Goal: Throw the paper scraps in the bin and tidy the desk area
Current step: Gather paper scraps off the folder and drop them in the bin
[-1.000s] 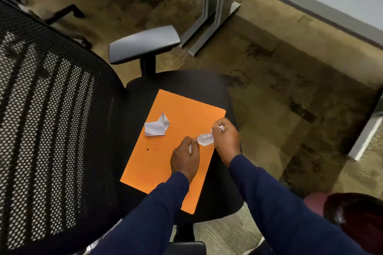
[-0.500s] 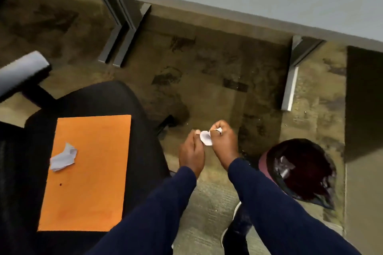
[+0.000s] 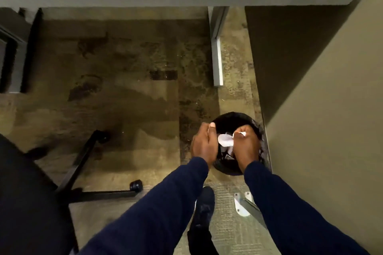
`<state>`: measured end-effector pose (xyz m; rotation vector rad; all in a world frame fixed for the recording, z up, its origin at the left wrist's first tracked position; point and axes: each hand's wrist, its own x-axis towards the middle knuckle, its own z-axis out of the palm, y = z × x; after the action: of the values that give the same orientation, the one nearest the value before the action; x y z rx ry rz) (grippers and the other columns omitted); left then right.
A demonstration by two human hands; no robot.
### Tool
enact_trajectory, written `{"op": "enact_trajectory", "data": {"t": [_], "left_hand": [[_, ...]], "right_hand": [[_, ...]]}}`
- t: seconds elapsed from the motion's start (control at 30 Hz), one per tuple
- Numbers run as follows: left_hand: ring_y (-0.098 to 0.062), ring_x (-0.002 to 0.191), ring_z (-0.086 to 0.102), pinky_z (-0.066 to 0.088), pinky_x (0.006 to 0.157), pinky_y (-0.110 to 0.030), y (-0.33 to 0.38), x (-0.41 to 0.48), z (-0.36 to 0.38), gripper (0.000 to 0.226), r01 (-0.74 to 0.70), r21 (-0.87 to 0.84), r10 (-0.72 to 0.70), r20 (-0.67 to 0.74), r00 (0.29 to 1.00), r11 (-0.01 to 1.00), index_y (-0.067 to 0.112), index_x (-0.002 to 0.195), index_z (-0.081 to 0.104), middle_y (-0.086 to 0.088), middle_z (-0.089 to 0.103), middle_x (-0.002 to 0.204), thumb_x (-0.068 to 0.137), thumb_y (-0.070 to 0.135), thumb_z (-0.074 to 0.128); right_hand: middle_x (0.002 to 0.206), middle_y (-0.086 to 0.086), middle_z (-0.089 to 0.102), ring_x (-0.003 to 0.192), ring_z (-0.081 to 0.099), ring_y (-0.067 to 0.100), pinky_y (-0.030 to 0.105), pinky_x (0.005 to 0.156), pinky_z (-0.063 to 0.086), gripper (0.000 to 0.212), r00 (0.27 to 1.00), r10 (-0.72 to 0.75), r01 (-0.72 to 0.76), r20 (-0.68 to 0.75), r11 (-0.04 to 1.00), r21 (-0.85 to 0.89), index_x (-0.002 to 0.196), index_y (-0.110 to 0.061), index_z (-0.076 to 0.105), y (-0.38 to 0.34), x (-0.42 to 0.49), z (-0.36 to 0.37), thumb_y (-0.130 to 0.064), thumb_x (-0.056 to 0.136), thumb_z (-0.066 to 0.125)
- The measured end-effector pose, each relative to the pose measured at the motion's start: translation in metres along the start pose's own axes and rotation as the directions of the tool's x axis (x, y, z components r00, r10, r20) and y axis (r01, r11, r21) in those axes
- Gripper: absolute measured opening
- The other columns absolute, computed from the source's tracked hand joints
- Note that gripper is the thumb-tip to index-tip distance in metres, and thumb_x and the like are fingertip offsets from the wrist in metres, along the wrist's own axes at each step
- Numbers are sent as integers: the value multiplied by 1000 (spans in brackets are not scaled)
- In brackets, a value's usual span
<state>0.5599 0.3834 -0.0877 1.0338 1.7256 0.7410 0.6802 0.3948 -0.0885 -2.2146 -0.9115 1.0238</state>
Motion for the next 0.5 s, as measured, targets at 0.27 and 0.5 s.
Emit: {"op": "enact_trajectory", "data": {"t": [0.27,0.5], "left_hand": [[-32,96,60,50,86,-44,-26,29,92,18,211,10,-210,127,969,977,16,105,44,-13,63,105,99,33,42],[-28,121,53,42,107,-43,-50,58,125,57,473,-144,-449,174,877,869,15,133,45,-10,53,135,96,58,38]], "right_hand": [[93,16,69,81,61,30,31,65,43,14,983,154,-153,-99,988,17,85,-7,65,84,57,-6,-1,88,53],[95,13,70,81,63,27,23,52,41,21,972,221,-219,-74,975,41,84,-19,66,119,89,11,-3,84,53]]}}
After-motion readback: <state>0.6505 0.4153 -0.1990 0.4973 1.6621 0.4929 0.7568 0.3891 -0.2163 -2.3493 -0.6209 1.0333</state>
